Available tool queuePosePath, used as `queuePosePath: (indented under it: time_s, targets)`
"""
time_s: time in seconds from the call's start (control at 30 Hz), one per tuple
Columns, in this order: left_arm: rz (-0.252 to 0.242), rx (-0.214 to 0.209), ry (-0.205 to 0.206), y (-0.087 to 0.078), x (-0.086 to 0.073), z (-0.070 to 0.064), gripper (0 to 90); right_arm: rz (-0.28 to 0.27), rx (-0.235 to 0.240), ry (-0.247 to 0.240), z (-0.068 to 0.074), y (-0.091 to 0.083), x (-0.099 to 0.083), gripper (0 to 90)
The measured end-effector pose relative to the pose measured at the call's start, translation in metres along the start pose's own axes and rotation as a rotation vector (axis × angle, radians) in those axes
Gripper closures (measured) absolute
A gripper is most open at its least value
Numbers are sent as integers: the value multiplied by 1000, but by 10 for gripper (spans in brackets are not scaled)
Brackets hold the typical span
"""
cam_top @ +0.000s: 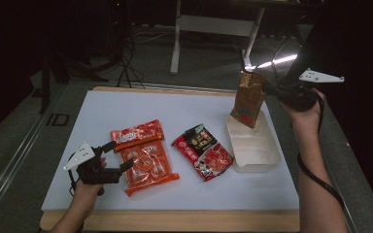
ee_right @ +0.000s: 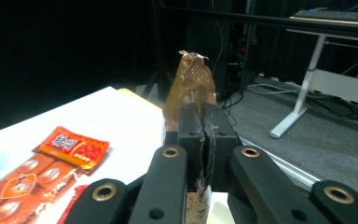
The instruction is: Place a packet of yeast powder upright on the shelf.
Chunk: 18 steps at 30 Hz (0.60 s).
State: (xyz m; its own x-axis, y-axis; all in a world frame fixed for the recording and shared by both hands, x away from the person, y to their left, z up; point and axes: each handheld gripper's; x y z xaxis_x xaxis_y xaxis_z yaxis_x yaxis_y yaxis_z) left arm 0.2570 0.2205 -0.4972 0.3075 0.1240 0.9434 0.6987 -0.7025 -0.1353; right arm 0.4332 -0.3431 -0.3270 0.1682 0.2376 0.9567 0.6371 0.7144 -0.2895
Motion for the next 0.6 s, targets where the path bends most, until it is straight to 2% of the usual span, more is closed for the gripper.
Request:
queuePosePath:
  time_s: [0.13,0.33,0.6]
  targets:
    - [-4,-1,-3,0,0,0,24,33,-38,-5,-8,7,-2,870]
    - [-5,-8,-9,1,-1,0,24,48,-56,13,-22,17,-13,870]
    - [-4,4,-2,-1,-2,2,24,77,-29,22,-40,39,-33,869]
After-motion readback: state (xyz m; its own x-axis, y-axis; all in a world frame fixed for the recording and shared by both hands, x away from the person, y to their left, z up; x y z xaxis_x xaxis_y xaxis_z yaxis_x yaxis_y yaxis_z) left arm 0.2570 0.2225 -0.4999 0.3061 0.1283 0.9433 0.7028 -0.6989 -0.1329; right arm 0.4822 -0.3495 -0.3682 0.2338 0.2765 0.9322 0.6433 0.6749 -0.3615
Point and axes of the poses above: each handheld gripper's, and its own axes: y roughly forward along the jaws, x roughly out of its top, z roughly to its left, and after that the axes turned 4 degrees about -y, right-handed
